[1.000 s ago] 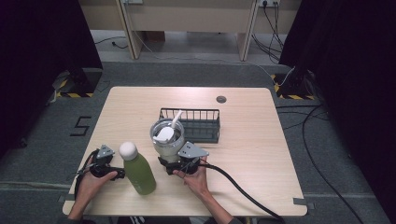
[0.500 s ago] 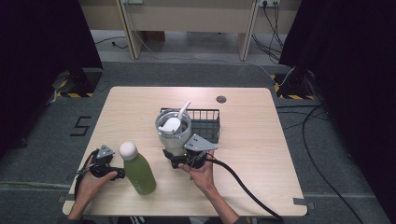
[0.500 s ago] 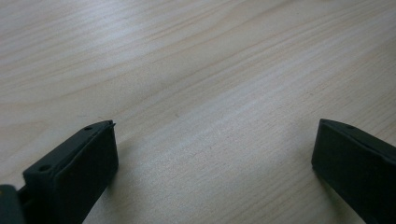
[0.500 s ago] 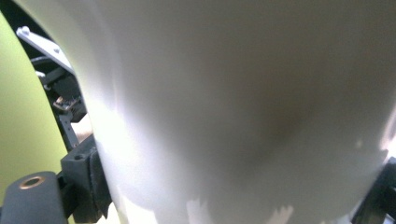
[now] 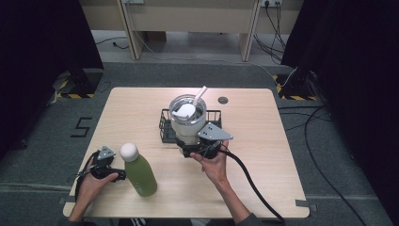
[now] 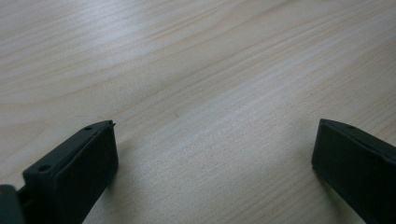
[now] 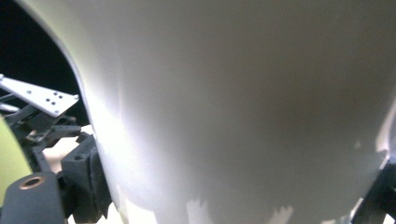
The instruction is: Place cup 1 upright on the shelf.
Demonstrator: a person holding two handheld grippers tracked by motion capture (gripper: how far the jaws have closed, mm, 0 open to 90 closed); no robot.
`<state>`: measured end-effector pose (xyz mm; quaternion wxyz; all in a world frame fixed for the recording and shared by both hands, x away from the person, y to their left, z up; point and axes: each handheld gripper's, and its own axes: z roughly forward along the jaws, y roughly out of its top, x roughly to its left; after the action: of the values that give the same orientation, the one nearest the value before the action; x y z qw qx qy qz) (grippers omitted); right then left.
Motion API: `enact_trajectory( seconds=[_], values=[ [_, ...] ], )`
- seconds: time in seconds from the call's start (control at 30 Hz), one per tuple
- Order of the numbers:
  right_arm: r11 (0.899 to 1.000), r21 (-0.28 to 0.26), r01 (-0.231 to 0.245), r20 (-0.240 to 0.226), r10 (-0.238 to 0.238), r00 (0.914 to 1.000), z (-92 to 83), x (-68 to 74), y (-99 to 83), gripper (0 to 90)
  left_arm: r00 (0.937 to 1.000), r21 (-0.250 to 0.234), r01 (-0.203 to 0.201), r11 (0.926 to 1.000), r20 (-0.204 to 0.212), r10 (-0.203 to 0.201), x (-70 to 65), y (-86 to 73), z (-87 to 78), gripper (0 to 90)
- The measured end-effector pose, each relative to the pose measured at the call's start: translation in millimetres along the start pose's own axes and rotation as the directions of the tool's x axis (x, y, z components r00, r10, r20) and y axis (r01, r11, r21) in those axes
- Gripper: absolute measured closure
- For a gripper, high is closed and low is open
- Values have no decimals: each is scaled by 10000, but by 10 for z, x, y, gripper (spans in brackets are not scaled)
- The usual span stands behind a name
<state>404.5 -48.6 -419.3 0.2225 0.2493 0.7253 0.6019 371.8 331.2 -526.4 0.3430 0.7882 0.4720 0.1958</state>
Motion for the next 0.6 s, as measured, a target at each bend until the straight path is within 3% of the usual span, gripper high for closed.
enact_trajectory(
  seconds=[0.6],
  values=[
    [9999,87,79,658,-85,9978,-87,-284,246,114,10000,-18,23,10000,-1,-23,-2,0,1,0]
  ],
)
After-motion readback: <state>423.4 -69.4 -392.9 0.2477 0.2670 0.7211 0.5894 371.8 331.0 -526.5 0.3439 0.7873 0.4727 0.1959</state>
